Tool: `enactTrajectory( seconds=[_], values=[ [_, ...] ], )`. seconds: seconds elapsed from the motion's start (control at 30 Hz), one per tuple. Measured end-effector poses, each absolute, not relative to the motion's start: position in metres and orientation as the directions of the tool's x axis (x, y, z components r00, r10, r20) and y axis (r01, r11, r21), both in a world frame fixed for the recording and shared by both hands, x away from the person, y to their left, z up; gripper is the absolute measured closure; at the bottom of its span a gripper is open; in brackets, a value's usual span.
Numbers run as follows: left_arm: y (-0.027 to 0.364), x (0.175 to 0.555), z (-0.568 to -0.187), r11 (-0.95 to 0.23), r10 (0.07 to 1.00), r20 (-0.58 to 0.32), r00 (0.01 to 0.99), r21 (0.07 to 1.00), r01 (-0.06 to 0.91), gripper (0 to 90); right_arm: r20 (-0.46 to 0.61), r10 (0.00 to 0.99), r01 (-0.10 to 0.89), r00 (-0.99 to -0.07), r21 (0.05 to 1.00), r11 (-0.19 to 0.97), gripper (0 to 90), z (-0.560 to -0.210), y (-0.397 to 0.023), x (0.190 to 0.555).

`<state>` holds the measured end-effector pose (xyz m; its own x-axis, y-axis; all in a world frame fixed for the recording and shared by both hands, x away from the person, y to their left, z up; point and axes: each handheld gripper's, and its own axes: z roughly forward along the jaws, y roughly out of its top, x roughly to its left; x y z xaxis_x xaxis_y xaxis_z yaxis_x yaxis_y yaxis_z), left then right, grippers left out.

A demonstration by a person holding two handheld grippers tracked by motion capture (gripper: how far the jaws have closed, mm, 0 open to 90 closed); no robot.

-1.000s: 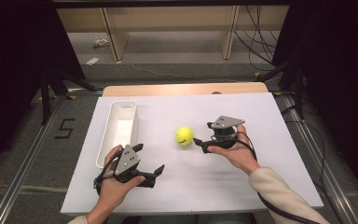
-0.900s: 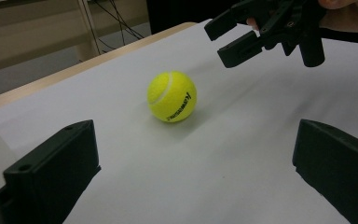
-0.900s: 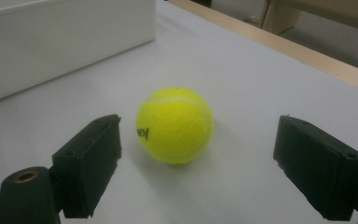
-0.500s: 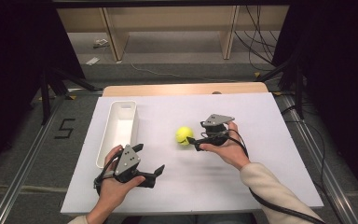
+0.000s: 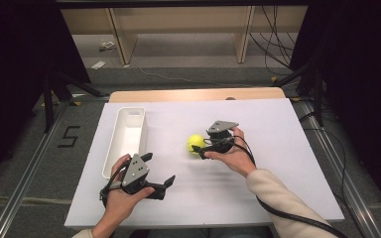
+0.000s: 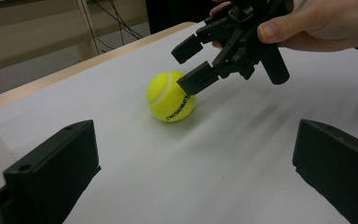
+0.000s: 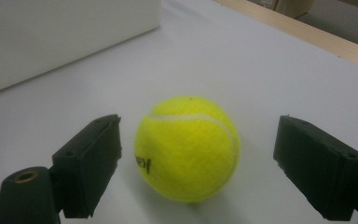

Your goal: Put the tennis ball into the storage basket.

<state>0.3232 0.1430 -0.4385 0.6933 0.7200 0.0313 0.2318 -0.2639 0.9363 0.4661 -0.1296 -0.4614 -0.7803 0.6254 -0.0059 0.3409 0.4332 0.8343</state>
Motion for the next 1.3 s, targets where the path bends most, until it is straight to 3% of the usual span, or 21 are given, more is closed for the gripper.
enactTrajectory(
  seconds=[0.7,1.3],
  values=[
    [0.143,0.323,-0.438,-0.267,0.717,0.033,0.696,0.936,0.23,0.0,-0.007,0.621,0.38,-0.783,0.786,0.488,16.1,-0.486,-0.109,0.48],
    [0.143,0.323,-0.438,-0.265,0.717,0.032,0.696,0.936,0.23,0.0,-0.005,0.631,0.389,-0.776,0.784,0.485,25.8,-0.488,-0.106,0.481]
  ],
)
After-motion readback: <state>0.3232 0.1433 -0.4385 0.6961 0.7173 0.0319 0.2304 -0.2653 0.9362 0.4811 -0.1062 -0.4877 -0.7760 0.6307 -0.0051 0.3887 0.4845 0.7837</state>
